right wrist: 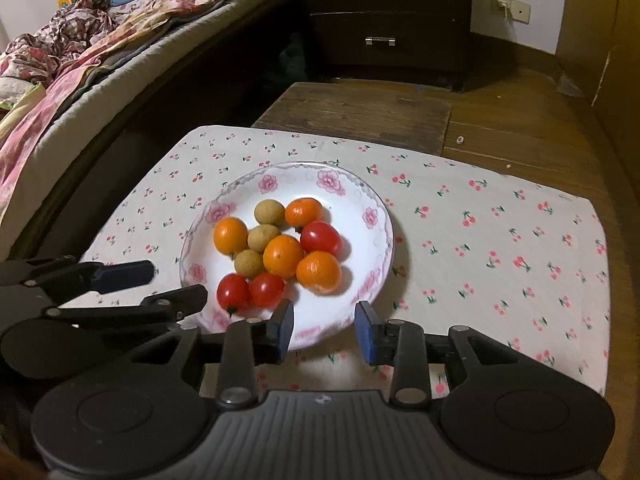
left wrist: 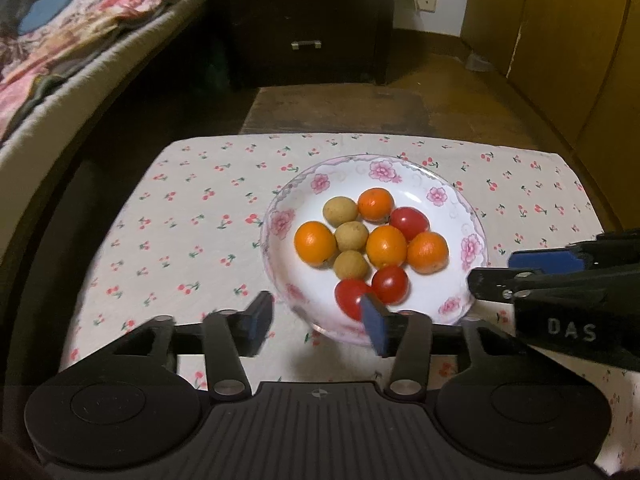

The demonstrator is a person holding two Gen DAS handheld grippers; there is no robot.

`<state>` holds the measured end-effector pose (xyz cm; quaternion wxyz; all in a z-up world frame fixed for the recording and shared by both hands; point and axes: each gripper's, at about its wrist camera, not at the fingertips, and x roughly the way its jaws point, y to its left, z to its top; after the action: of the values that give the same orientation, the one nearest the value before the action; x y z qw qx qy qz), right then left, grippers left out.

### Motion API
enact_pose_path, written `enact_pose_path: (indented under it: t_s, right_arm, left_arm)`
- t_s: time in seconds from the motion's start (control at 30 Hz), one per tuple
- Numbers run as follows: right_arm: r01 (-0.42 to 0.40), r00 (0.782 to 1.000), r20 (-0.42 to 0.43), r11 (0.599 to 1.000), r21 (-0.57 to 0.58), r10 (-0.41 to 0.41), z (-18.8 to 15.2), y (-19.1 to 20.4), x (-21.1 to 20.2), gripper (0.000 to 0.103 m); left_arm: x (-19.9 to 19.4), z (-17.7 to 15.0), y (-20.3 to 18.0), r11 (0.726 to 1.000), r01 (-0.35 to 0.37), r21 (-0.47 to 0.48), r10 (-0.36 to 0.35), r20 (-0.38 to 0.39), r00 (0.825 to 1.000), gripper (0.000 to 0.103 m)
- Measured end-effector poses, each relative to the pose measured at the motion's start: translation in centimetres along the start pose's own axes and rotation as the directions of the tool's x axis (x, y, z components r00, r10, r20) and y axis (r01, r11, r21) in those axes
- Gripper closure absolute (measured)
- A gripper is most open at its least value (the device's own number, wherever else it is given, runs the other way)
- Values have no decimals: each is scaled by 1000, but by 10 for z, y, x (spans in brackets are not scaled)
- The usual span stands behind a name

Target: Organize fruits

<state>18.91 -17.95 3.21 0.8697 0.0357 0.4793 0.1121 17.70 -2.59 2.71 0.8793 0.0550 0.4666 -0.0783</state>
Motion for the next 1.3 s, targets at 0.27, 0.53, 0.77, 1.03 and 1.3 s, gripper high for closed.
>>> enact_pose_path:
  t_s: [0.27, 0.53, 0.77, 1.03, 1.3]
  right_arm:
    - [1, 1000, 4, 1000, 25, -1, -29, 4, -25, 68]
    - [14, 1000, -7, 999, 42, -13, -55, 6, -41, 68]
    - [14, 1000, 6, 998, 64, -14, -71, 4, -58, 67]
    - [17, 1000, -1, 997, 76, -17, -90, 6, -66, 67]
    - [21, 1000, -18, 996, 86, -19, -106, 9, -70, 67]
  left_arm:
    - [-22, -23, -1, 1000, -12, -11, 12, 13, 1000, 23]
    - [-36, -41, -5, 999, -32, -23, 33, 24, 999, 12]
    - [-44, -59, -7, 997, -75, -32, 76, 33, 997, 0]
    - [-50, -75, -13, 996, -85, -32, 86, 14, 996, 0]
    - [-57, -89, -16, 996, -71, -47, 71, -5, 997, 0]
